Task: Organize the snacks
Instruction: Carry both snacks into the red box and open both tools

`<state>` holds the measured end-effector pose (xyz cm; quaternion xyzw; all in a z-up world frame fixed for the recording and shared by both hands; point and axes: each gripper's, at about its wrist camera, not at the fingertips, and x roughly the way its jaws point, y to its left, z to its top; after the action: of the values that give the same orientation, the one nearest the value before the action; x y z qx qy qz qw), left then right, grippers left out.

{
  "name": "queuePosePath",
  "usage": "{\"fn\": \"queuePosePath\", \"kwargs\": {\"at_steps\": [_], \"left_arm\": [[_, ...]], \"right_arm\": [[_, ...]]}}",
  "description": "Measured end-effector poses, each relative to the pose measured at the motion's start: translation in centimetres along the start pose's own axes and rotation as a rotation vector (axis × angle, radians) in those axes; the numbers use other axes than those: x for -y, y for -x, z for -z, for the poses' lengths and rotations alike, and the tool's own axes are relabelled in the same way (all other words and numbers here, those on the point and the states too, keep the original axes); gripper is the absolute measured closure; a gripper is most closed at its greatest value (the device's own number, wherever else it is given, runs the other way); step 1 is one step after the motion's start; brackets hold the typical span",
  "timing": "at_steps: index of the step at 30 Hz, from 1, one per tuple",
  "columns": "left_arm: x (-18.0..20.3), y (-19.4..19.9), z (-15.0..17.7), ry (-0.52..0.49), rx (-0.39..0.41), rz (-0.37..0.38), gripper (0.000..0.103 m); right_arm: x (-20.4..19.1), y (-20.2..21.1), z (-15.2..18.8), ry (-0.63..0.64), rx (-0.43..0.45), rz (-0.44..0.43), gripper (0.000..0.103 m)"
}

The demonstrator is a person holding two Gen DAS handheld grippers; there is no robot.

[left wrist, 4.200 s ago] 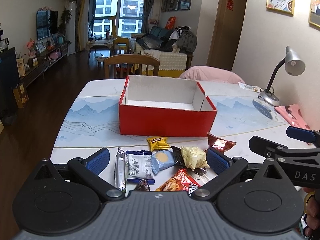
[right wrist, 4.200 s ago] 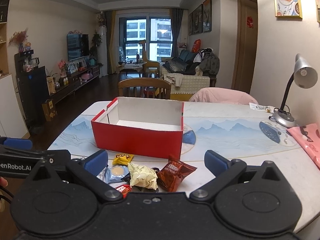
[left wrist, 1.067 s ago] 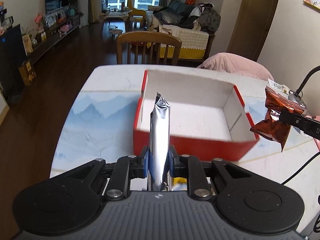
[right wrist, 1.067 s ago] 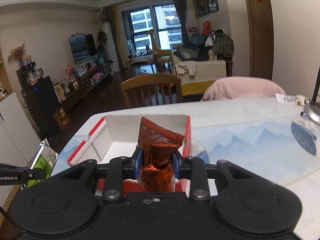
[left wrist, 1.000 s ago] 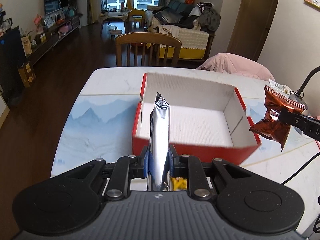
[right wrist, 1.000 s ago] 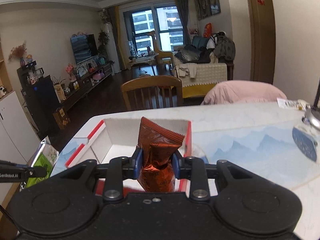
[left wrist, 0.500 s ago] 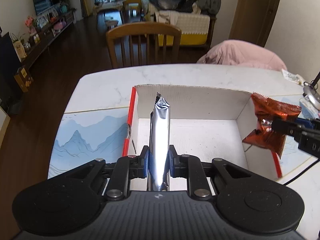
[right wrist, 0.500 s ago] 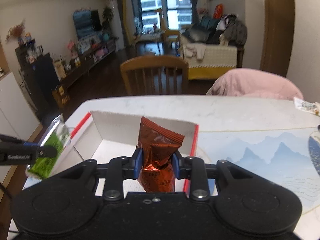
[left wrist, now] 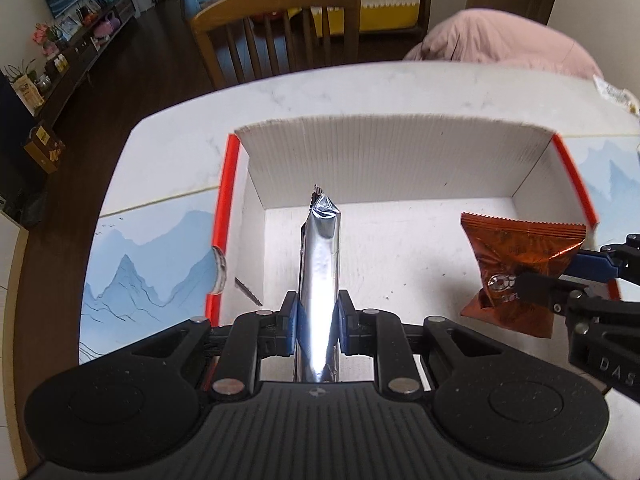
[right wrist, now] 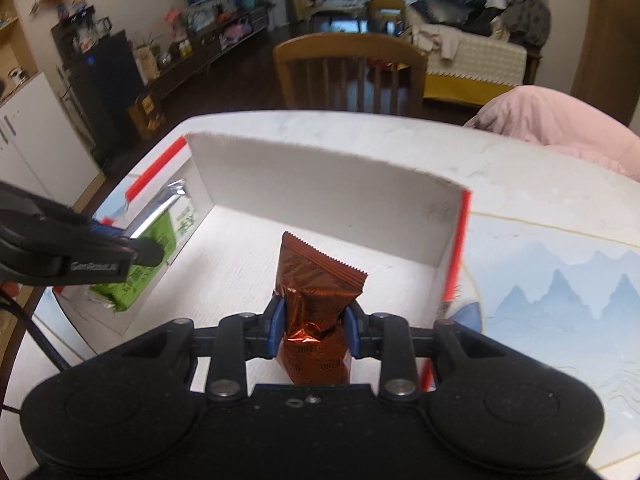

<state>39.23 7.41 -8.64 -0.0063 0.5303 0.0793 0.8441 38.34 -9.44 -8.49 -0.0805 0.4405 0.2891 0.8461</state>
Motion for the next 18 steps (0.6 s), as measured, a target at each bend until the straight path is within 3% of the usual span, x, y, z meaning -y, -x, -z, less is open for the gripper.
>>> {"fn": "queuePosePath", "kwargs": {"at_steps": [9,18], "left_arm": [[1.1,-2.9,-0.1,-0.029,-0.088,-0.026,0.084],[1.6,-3.9,0.2,-0.014,-0.110,-0.026,0.084]], "right_arm": [[0.2,-1.3,-0.4,0.014,-0.048,-0.050,0.073],[0.9,-1.9,-1.0,0.029,-0.056,-0.058,0.073]]}}
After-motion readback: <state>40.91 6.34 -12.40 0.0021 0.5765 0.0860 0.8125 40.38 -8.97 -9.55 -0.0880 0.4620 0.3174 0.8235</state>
